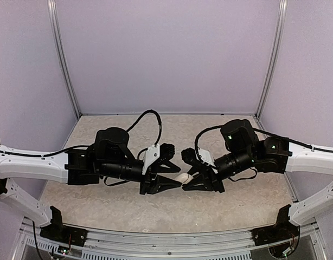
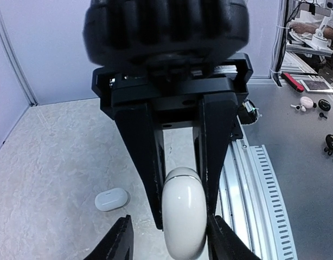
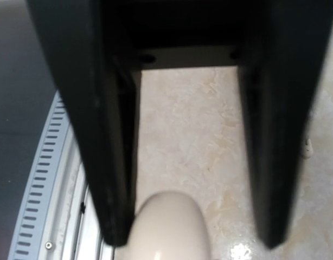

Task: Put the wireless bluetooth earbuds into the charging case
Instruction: Pass from the left arm to the right, then open the charging case.

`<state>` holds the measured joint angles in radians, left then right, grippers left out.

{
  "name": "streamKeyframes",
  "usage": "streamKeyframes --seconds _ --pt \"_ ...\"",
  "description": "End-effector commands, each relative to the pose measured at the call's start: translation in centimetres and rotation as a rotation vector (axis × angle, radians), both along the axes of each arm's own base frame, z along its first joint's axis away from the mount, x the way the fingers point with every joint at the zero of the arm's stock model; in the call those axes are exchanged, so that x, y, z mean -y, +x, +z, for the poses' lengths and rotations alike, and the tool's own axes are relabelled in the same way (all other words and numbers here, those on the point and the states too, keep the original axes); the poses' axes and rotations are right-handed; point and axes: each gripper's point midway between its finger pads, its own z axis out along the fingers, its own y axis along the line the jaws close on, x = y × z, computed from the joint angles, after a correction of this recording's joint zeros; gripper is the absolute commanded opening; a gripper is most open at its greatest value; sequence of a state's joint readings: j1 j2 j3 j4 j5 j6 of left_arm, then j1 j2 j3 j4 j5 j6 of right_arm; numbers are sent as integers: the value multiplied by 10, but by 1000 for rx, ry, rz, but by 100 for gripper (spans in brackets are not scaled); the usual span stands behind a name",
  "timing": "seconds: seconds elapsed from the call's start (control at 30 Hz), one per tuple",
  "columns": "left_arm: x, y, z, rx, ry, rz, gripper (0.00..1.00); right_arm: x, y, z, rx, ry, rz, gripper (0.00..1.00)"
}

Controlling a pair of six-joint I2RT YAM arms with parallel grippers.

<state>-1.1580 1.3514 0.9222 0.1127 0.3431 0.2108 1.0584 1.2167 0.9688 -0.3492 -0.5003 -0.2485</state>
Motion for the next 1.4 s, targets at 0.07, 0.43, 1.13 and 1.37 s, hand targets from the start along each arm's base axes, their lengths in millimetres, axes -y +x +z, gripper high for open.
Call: streamKeyframes --seconds 0.07,0.43,1.13,1.37 --pt "-8 5 22 35 -98 59 52 1 -3 14 20 34 -3 15" --pt "2 3 21 26 -114 30 54 2 -2 19 33 43 -13 8" --pt "-6 15 30 44 -159 80 50 8 -14 14 54 46 55 0" --pt "-13 18 39 31 -200 81 49 8 -16 9 45 30 68 0"
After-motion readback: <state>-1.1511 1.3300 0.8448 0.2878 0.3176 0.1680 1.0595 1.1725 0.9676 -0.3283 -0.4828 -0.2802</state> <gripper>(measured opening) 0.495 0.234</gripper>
